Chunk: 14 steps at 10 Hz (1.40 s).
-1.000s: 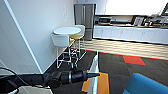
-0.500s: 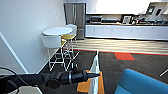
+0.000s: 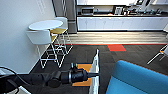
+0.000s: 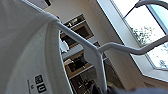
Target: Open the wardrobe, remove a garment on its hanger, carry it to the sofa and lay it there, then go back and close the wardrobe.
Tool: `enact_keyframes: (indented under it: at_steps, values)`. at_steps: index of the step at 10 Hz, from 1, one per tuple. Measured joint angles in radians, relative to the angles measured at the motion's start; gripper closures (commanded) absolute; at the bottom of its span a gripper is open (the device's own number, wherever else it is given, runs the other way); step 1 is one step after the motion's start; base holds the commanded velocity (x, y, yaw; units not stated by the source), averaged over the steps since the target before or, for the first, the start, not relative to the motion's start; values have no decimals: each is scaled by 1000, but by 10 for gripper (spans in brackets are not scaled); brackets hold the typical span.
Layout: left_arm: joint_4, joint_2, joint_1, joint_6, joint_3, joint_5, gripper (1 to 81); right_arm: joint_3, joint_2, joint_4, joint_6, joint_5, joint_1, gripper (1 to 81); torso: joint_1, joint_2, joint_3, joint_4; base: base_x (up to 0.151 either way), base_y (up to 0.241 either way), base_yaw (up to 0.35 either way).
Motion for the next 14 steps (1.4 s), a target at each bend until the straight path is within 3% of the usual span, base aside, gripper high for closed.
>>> enact_keyframes:
  at_steps: [14]
  values:
    - [12,23,-3,1,0,5,811,0,0,0,0,2,3,10,0,0,2,0,0,0,-229]
